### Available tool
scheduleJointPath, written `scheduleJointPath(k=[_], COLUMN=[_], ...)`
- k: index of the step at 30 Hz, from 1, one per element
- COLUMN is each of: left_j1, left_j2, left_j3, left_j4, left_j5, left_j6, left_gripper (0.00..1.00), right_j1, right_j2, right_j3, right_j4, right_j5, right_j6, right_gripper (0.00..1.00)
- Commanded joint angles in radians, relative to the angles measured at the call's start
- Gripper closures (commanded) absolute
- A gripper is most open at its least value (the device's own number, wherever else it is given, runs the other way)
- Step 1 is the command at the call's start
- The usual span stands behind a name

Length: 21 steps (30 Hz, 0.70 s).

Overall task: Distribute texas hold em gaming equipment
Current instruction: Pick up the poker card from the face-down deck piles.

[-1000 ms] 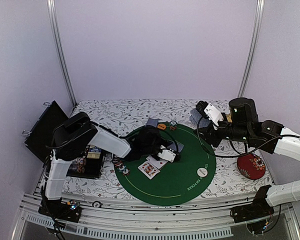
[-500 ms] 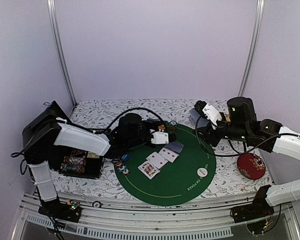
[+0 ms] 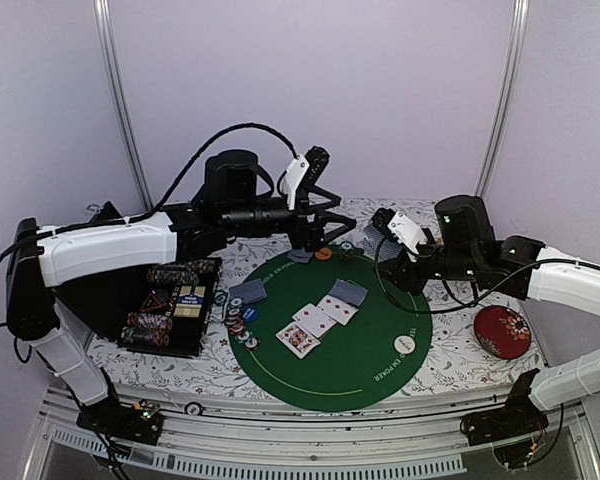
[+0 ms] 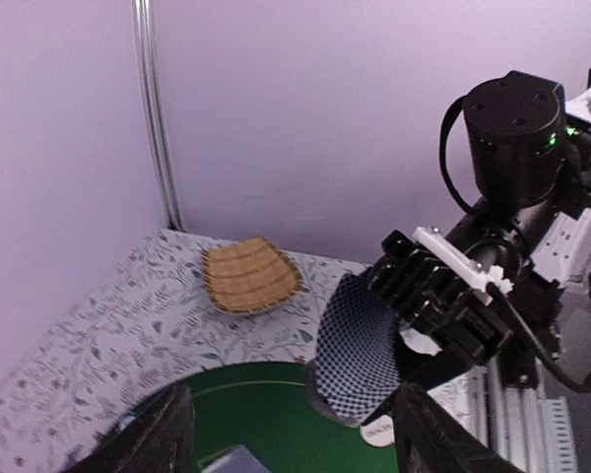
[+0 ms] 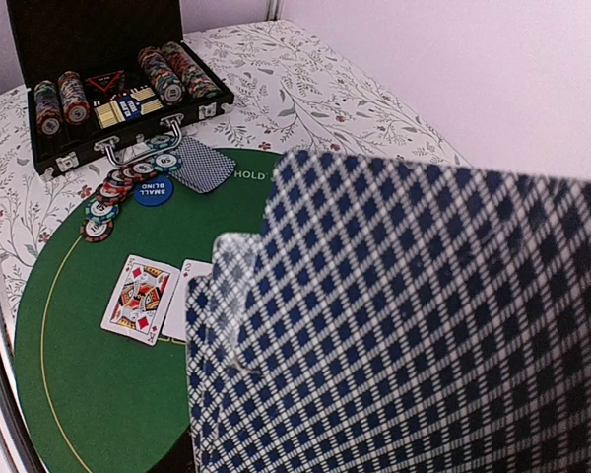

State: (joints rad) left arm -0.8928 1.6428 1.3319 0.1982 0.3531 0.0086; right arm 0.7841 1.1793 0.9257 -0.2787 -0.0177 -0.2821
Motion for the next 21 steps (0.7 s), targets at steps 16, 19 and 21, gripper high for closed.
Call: scheduleJointPath(k=[16,19,21], left_j1=[0.091,0.093,0.093], left_j2=[-0.163,-0.165,-0.167], left_j3=[-0.203,-0.217,-0.222], left_j4=[-0.172,-0.173,-0.169], left_j5=[0.098,0.056,0.029], left_j6=[-0.26,-0.273,-0.28], left_gripper=[0.07,0.09,0.11], right_j1=[0.106,0.12,0.125], right_j2=[0.179,0.196,0.204], right_j3=[0.059,0.068,0.071], right_j4=[0.145,0.157,0.162], right_j5=[-0.133,-0.142,-0.145], right_j6=[0.015,0.015,0.015], right_gripper=[0.56,0.56,0.56])
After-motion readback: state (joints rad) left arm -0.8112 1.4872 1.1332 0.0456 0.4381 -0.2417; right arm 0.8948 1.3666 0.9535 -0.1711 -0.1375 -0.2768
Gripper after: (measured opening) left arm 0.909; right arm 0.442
